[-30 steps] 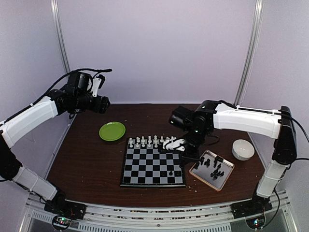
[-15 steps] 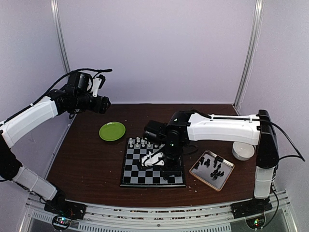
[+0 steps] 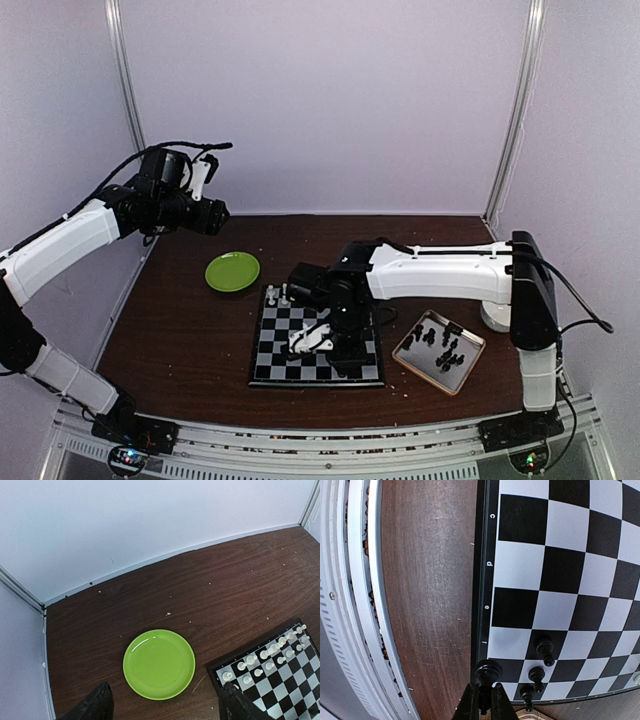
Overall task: Set up the chess pieces on the board
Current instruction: Place the pawn at c8.
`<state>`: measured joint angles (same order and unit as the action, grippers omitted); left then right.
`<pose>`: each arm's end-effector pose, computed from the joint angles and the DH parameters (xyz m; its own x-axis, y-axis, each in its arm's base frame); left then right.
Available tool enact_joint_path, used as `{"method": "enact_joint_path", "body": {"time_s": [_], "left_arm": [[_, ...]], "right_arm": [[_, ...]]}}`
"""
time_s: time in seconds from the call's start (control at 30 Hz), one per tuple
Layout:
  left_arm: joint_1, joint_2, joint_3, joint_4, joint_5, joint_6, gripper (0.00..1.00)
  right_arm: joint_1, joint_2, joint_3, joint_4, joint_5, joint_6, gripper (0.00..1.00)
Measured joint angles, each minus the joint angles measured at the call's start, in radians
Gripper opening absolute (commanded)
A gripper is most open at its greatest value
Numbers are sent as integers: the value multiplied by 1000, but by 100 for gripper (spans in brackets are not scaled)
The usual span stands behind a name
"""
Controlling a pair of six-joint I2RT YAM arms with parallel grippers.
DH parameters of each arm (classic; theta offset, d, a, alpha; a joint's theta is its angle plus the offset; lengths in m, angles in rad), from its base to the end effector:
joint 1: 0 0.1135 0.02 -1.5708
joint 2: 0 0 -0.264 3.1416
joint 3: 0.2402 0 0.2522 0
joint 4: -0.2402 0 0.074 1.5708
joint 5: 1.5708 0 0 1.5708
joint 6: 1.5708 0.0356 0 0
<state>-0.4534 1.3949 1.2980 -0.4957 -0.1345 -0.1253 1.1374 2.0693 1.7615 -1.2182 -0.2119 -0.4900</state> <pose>0.2844 -0.1333 0.3484 -0.5399 0.1253 -0.8324 0.2687 0.9628 -0.0294 0.1623 0.3686 0.2196 0.0492 -0.9892 -0.1384 -0.9838 -0.0720 0.1643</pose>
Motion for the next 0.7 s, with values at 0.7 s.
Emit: {"method": "enact_joint_path", "body": {"time_s": [0.7], "left_arm": [[0, 0, 0, 0, 0, 0, 74]], "right_arm": [[-1, 56, 34, 7, 13, -1, 6]]}}
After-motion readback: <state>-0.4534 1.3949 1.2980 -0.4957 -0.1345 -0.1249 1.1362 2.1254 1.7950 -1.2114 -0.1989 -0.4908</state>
